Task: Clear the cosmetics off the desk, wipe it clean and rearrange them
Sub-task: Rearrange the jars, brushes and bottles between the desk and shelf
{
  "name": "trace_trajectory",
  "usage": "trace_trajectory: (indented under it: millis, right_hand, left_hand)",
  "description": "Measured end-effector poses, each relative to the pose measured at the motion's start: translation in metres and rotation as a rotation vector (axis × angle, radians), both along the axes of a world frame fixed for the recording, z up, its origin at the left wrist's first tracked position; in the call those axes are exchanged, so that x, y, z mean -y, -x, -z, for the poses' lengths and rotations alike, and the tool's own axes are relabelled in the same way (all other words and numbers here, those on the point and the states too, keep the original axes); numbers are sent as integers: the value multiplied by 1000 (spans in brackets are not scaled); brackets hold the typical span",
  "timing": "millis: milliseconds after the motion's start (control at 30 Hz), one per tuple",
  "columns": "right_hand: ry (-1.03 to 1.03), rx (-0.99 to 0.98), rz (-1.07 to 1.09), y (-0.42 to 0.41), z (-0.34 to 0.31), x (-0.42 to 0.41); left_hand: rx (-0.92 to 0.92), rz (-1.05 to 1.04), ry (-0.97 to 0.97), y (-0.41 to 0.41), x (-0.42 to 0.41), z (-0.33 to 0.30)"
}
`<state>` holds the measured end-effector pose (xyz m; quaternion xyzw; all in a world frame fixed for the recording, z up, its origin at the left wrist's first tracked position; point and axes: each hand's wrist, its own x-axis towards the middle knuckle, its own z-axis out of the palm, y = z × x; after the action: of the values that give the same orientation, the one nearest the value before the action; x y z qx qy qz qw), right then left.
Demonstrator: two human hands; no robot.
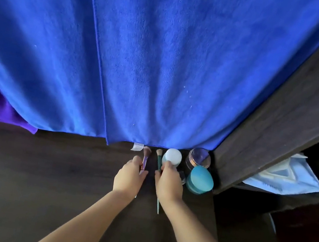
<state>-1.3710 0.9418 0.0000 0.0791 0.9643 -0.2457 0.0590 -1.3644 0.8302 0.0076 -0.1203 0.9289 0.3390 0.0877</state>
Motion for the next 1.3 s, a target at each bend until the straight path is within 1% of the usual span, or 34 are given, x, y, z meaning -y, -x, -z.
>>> trace_trajectory:
  millis: [167, 233, 333, 500, 567, 633, 700, 800, 900, 967, 1067, 1167, 1233, 1300]
  right_hand:
    - [-30, -6, 0, -2, -7, -4]
    - [-18, -34, -17, -4, -19, -10]
    - [-22, -126, -72, -10, -51, -23]
    - [-25, -454, -134, -42, -128, -74]
    - [14, -581, -149, -54, -159, -108]
    - [6, -704, -152, -65, -190, -147]
    - [16, -792, -144, -75, -218, -190]
    - [25, -876, -130, -86, -258, -254]
    - [72, -933, -62, -78, -286, -313]
    - [107, -923, -3, -63, -299, -343]
    - [113, -761, 35, -33, -310, -368]
    - [112, -627, 51, -5, -314, -372]
    - [167, -600, 90, 12, -313, -370]
    - [219, -603, 156, 26, -312, -368]
  left_hand:
    - [14, 46, 19, 4, 4, -5]
    - [-20, 66, 34, 1, 6, -16]
    - [-162, 101, 34, -8, -2, -46]
    - [-425, 187, -29, -23, -49, -123]
    - [-553, 220, -61, -29, -76, -154]
    - [-682, 243, -80, -39, -108, -185]
    - [-802, 282, -118, -51, -144, -211]
    - [-955, 388, -178, -69, -200, -246]
    - [-1043, 445, -170, -67, -254, -273]
    - [-1023, 401, -216, -47, -286, -286]
    - [-887, 292, -278, -4, -323, -296]
    - [-756, 233, -225, 31, -347, -295]
    - [-707, 228, -165, 47, -359, -295]
    - [-687, 221, -147, 59, -369, -296]
